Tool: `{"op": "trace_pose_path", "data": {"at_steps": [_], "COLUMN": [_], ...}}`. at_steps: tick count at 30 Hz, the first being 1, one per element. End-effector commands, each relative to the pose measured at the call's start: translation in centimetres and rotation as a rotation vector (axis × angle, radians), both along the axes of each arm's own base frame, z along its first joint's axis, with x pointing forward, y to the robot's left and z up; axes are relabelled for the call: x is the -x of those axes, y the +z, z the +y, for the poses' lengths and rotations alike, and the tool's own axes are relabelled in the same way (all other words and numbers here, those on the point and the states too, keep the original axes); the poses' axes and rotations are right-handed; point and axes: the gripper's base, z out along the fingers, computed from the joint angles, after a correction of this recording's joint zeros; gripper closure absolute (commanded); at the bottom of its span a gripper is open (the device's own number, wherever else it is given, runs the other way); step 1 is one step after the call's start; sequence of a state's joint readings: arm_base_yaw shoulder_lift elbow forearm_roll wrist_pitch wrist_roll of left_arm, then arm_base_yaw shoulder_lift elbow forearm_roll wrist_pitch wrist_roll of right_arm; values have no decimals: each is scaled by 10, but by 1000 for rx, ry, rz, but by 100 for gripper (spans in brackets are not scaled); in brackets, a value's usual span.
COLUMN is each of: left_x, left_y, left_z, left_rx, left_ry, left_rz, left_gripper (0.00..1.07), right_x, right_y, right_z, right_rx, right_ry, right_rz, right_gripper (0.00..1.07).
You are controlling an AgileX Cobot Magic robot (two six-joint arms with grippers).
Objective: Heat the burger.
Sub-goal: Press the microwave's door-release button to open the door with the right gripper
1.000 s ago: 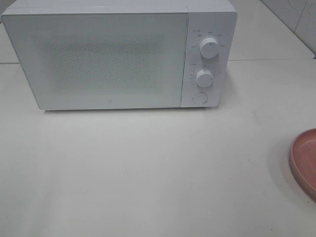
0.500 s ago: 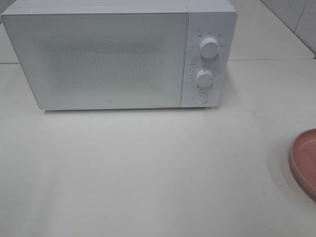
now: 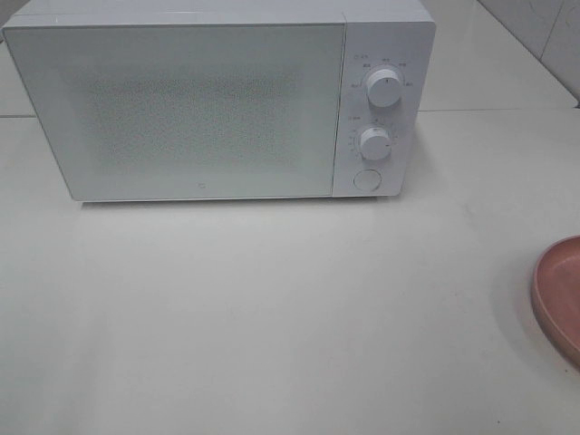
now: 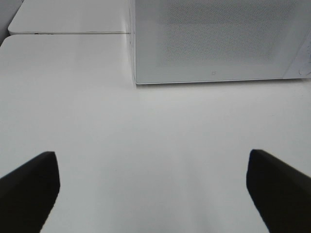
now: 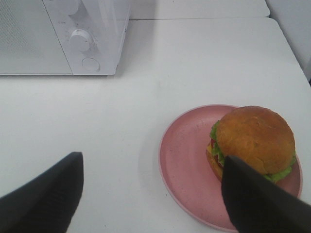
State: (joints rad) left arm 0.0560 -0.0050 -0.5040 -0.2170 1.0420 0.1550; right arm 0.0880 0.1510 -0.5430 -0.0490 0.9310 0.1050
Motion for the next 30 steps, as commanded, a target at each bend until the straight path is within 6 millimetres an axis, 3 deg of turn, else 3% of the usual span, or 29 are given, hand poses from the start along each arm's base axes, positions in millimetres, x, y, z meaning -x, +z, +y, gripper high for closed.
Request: {"op": "trace_pose_path", "data": {"at_steps": [1, 14, 30], "left_x": [3, 3, 3], "left_y": [0, 0, 0], "left_z": [0, 0, 0], "left_rx": [4, 4, 4], "left_ry": [-5, -5, -5], "left_rz": [-23, -23, -23], "left_gripper": [7, 7, 7], "right_x": [-9, -50, -104], "right_y": [5, 12, -6], "right_z": [1, 5, 11], "right_rx": [-10, -7, -16], "right_ry": [-5, 4, 20], "right_rz": [-33, -43, -111], "right_gripper": [34, 34, 34]}}
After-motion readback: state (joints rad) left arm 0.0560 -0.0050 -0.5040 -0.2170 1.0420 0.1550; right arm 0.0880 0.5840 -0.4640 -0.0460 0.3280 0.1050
